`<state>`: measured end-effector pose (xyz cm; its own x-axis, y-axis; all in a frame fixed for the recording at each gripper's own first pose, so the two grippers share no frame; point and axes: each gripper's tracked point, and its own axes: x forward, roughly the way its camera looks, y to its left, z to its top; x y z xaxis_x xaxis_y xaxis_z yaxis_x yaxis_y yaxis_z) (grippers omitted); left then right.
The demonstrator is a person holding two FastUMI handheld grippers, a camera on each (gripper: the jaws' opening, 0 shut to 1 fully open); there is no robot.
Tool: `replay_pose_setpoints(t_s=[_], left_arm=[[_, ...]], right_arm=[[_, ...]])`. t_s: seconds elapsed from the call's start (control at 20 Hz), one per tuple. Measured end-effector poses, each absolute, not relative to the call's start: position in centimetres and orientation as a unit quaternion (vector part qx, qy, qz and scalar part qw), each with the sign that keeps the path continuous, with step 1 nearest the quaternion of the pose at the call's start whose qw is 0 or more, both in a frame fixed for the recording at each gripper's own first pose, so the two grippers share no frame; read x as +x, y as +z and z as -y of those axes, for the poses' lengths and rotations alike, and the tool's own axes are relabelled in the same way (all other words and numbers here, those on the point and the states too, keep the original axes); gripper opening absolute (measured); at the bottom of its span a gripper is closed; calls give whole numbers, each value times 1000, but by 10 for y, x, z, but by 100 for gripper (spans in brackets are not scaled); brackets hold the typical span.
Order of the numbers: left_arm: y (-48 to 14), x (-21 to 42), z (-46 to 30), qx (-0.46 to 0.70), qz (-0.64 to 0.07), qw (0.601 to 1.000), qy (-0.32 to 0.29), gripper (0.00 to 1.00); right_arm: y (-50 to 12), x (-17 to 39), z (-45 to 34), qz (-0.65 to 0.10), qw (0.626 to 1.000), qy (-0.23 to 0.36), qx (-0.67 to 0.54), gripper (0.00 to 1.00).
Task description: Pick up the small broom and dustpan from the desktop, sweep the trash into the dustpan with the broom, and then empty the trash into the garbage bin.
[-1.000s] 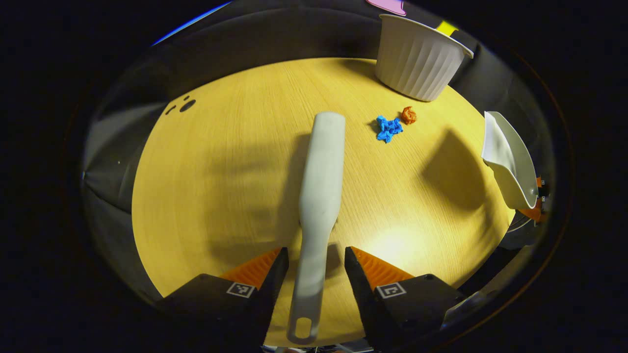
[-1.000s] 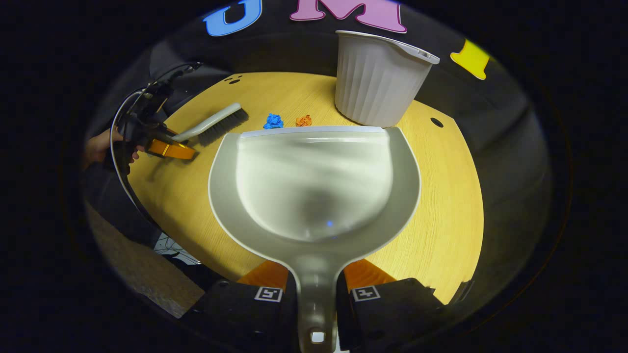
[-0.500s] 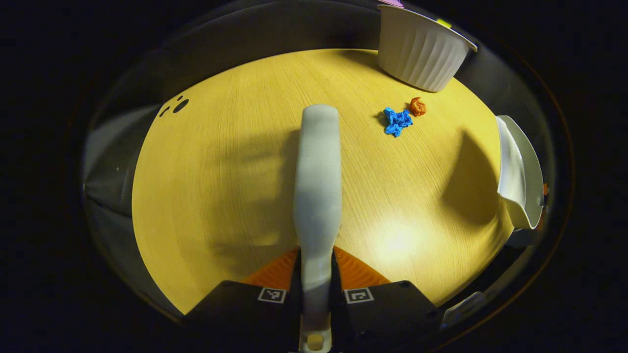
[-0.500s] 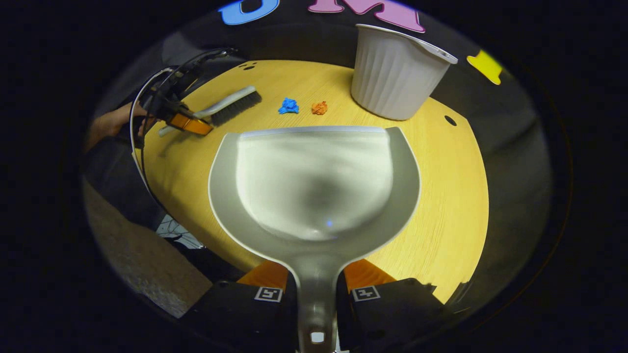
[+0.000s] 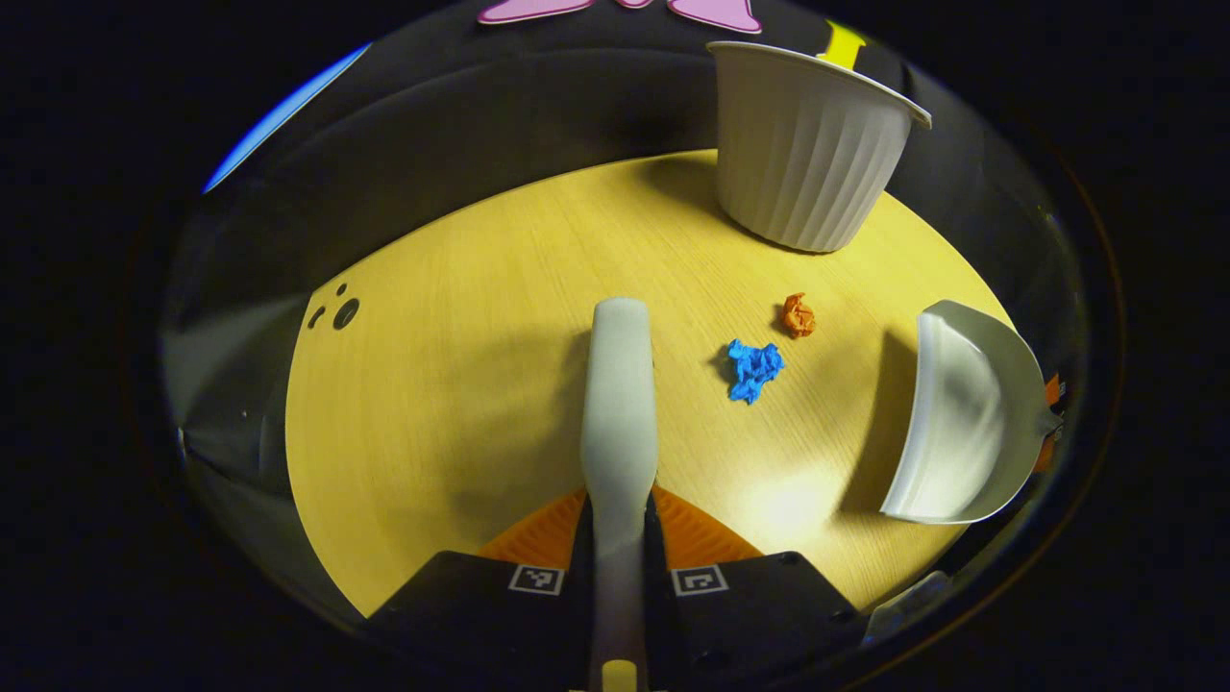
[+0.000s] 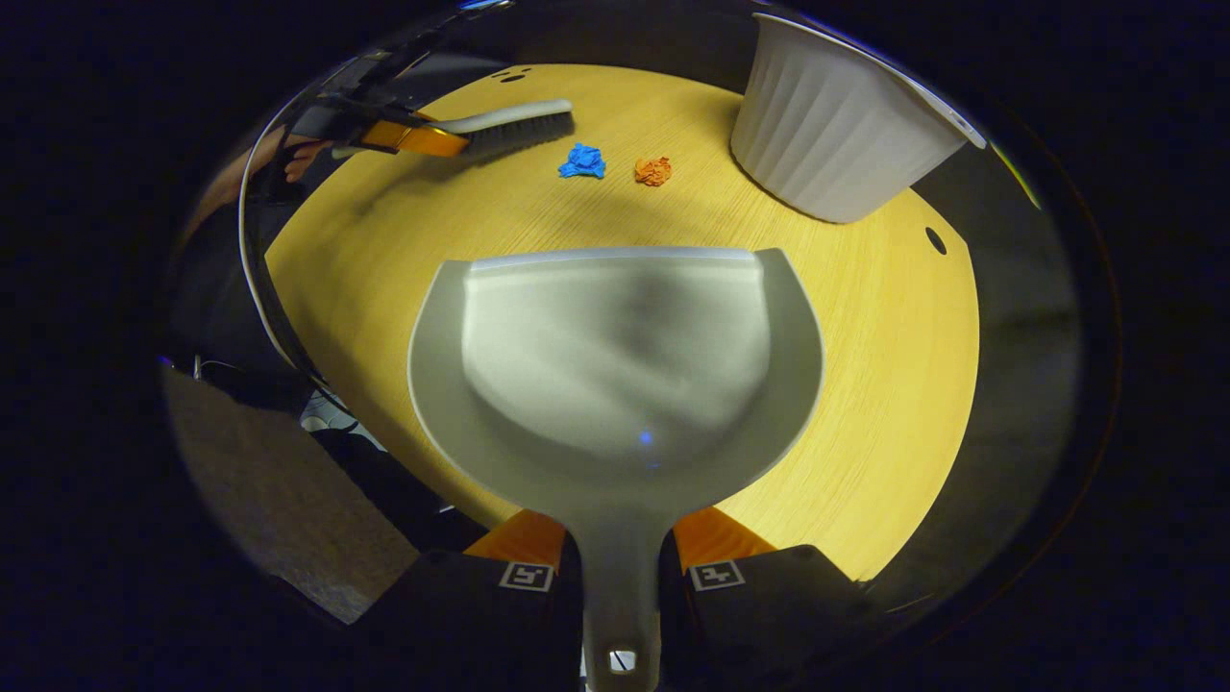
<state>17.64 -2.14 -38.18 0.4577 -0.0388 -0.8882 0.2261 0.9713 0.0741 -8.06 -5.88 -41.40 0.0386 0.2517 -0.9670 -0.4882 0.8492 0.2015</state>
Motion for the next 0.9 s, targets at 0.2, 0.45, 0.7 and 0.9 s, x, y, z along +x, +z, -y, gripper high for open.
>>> replay_pose_setpoints(t_s=[0.2,0.45,0.7,0.9], left_arm=[[-392,199,47,107,-514,844,-112,27],[-408,206,86,109,-523,825,-187,24],[-407,177,128,71,-543,790,-275,26],[-402,152,160,32,-559,755,-341,27]], right_arm=[[-427,-71,57,-653,703,266,-93,36],[-437,-65,56,-660,692,275,-101,36],[-437,-63,54,-658,693,277,-100,36],[-441,-65,55,-655,695,278,-106,36]])
